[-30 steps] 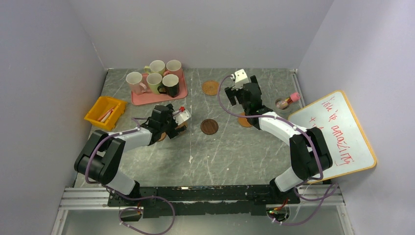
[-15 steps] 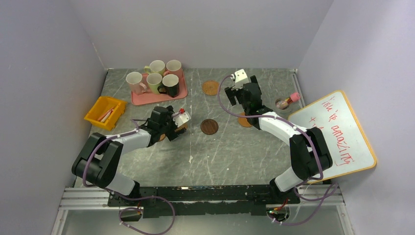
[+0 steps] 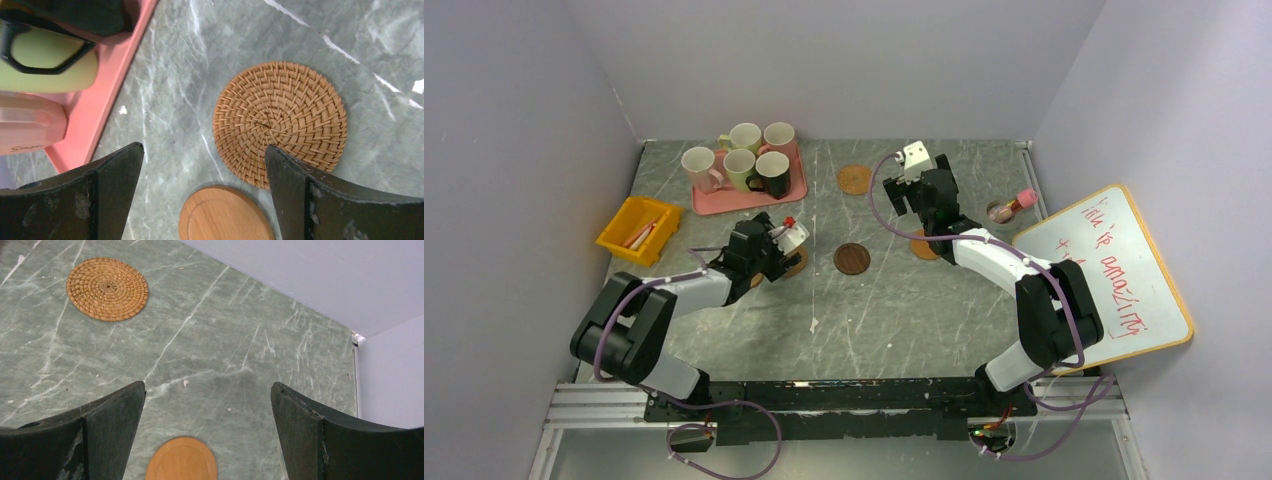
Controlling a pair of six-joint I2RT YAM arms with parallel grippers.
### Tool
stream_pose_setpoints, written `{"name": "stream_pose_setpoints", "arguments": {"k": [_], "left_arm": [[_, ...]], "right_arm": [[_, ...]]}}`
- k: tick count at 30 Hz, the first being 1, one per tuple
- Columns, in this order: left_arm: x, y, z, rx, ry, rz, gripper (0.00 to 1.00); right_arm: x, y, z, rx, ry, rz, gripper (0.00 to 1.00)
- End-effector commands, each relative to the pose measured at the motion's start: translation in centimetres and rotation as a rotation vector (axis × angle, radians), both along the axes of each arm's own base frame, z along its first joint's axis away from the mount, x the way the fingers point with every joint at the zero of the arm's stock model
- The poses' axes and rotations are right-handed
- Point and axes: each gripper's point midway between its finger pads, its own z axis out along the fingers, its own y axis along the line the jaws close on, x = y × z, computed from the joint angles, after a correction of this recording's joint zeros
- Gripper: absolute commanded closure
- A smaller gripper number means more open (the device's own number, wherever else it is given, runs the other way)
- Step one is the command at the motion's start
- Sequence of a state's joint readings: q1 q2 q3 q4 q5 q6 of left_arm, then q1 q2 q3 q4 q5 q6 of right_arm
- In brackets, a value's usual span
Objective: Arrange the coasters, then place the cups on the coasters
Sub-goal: Move the coaster to the center of the board.
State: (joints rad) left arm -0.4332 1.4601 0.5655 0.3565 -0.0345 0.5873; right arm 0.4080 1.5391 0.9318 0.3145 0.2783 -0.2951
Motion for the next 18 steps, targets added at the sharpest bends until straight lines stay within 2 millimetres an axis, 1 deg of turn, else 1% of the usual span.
{"name": "stream_pose_setpoints", "arguments": {"k": [1,7,18], "left_arm": [[1.2,-0.1,-0.3,0.007,-0.011,0.024,0.04],[0.6,-0.7,-1.0,0.010,0.029,-0.026,0.04],[-0.7,-1.8,-0.8,-0.014,0.056,-0.113,0.04]], "right_arm": [[0.3,0.1,1.8,0.035,-0.046,0.003,0.00],[0.3,0.1,1.6,0.033,-0.042,0.003,0.00],[0.3,0.1,1.6,0.034,-0.042,0.004,0.00]]}}
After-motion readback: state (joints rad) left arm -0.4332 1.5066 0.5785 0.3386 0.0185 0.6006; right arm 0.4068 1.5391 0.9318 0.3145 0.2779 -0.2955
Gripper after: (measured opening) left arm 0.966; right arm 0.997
